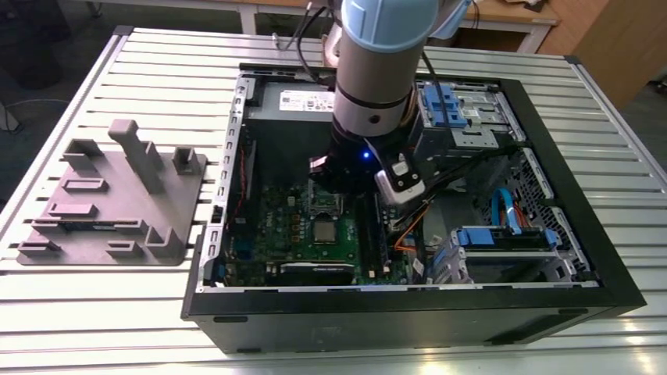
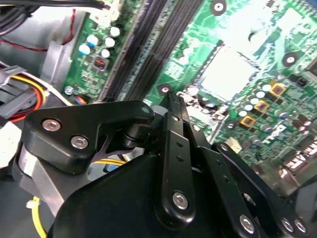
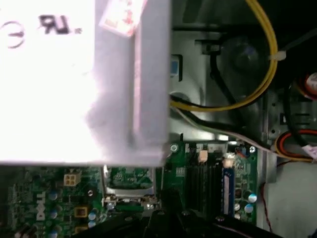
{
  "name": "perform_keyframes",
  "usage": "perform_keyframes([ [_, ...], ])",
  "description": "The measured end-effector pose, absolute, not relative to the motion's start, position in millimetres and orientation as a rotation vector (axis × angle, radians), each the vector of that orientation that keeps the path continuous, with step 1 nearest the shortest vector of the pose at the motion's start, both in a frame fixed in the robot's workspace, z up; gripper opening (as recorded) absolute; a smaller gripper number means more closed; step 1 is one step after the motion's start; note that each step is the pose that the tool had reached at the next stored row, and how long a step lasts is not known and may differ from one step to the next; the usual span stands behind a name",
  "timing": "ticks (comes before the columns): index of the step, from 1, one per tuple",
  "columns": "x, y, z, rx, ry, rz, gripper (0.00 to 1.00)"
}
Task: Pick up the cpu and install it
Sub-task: 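Close the cpu cover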
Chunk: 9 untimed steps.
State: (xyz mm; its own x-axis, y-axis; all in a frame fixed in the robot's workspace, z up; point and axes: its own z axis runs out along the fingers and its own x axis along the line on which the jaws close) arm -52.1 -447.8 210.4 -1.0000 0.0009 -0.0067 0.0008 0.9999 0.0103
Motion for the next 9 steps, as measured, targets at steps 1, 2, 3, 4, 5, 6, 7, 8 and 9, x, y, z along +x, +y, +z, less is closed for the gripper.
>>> perform_keyframes([
  [1, -50.4, -446.6, 210.2, 0.001, 3.135, 0.016, 0.1],
  [2, -48.5, -445.0, 210.0, 0.001, 3.135, 0.016, 0.1],
  [3, -47.3, -443.0, 209.8, 0.001, 3.135, 0.016, 0.1],
  [4, -46.4, -440.8, 209.6, 0.002, 3.135, 0.016, 0.1],
  [5, -45.6, -438.5, 209.4, 0.002, 3.135, 0.016, 0.1],
  [6, -44.9, -437.1, 209.2, 0.0, 3.135, 0.016, 0.1],
  [7, -44.5, -436.8, 208.9, -0.005, 3.135, 0.016, 0.1],
  [8, -44.2, -436.9, 208.8, -0.017, 3.135, 0.016, 0.1],
  [9, -44.2, -436.9, 208.7, -0.033, 3.135, 0.016, 0.1],
])
